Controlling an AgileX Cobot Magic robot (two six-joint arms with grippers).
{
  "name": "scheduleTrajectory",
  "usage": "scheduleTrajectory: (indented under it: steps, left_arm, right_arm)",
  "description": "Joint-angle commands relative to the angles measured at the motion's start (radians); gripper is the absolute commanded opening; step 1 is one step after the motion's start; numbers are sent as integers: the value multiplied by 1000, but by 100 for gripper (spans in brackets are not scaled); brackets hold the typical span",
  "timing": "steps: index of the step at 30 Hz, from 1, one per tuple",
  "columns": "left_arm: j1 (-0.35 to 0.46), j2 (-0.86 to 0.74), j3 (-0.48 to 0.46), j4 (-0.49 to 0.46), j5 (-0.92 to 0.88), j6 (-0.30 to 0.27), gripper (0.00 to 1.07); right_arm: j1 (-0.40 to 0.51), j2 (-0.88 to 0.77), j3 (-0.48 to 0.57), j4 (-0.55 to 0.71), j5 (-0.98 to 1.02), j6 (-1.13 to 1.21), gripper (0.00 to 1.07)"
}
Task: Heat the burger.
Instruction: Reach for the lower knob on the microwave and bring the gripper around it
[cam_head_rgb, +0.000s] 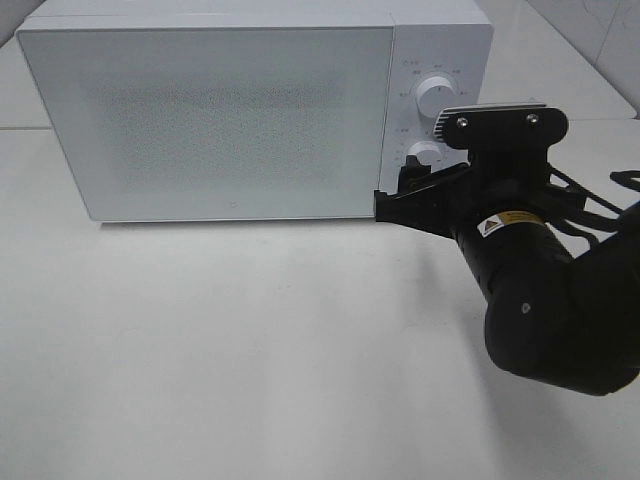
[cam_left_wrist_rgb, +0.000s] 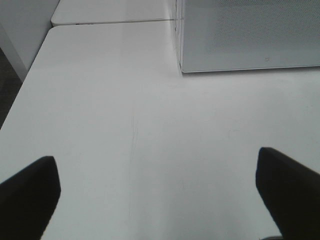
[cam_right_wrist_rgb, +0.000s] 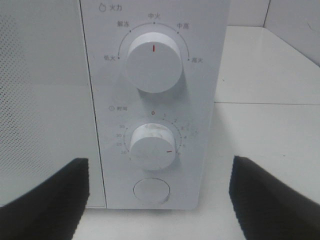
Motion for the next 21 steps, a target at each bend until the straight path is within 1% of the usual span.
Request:
scheduleTrajectory:
  steps: [1, 9, 21]
  left_arm:
    - [2, -23, 3, -6, -11, -5, 100]
    - [2, -23, 3, -6, -11, -5, 100]
    - [2, -23, 3, -6, -11, -5, 100]
  right_arm:
    - [-1, 38, -46, 30, -160, 7, 76]
    - [-2, 116, -122, 42, -173, 9, 76]
    - [-71, 206, -237, 47, -181, 2, 76]
